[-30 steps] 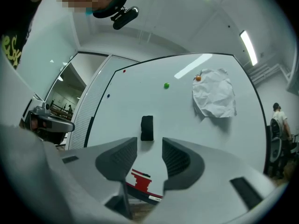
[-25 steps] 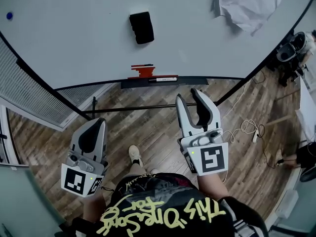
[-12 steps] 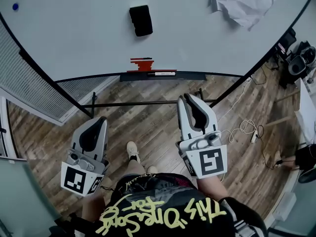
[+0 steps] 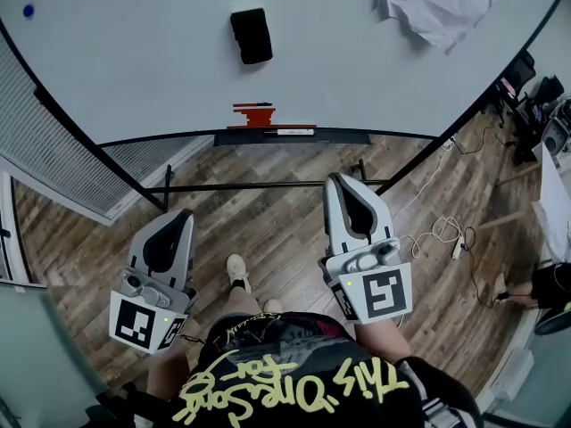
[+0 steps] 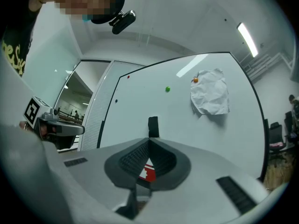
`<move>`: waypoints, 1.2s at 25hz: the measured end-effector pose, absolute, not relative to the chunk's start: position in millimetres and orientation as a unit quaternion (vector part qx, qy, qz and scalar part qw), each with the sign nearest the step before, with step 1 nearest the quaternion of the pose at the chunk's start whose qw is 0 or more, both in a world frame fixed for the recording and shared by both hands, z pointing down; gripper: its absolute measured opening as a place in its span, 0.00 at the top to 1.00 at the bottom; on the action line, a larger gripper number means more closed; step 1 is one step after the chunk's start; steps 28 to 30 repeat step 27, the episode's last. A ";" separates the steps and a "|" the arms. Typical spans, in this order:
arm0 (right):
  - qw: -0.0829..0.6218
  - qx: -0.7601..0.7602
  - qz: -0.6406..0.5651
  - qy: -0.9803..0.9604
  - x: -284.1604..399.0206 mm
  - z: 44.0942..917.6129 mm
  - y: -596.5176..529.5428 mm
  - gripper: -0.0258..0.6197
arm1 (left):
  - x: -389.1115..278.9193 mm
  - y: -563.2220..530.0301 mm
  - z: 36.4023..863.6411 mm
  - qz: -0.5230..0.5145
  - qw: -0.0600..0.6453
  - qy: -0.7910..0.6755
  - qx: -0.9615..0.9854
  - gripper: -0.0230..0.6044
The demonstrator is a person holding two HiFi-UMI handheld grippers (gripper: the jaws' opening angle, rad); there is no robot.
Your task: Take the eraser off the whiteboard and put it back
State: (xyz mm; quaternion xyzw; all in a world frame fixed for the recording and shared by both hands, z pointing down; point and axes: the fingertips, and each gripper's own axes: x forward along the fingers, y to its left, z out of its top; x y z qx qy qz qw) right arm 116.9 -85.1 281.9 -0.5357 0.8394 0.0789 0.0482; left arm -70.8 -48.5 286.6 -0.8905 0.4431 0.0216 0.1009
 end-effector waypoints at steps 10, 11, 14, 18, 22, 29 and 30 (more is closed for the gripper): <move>0.049 -0.536 0.077 0.839 116.3 283.2 -83.5 0.95 | -69.0 -45.5 285.4 0.020 0.104 0.447 -0.888 0.95; 0.049 -0.536 0.078 0.839 116.2 283.1 -83.3 0.95 | -69.0 -45.3 285.5 0.020 0.104 0.447 -0.888 0.95; 0.048 -0.535 0.078 0.840 116.6 283.2 -81.9 0.95 | -68.1 -44.4 286.0 0.020 0.104 0.446 -0.889 0.95; 0.049 -0.535 0.079 0.840 116.5 282.0 -80.9 0.95 | -67.5 -43.3 285.4 0.020 0.105 0.445 -0.889 0.95; 0.050 -0.535 0.080 0.840 115.1 281.7 -80.5 0.95 | -68.6 -42.9 285.3 0.021 0.105 0.446 -0.889 0.95; 0.046 -0.534 0.080 0.840 113.3 283.2 -77.8 0.95 | -69.9 -41.1 285.0 0.022 0.105 0.446 -0.889 0.95; 0.046 -0.534 0.080 0.840 113.3 283.2 -77.8 0.95 | -69.9 -41.1 285.0 0.022 0.105 0.446 -0.889 0.95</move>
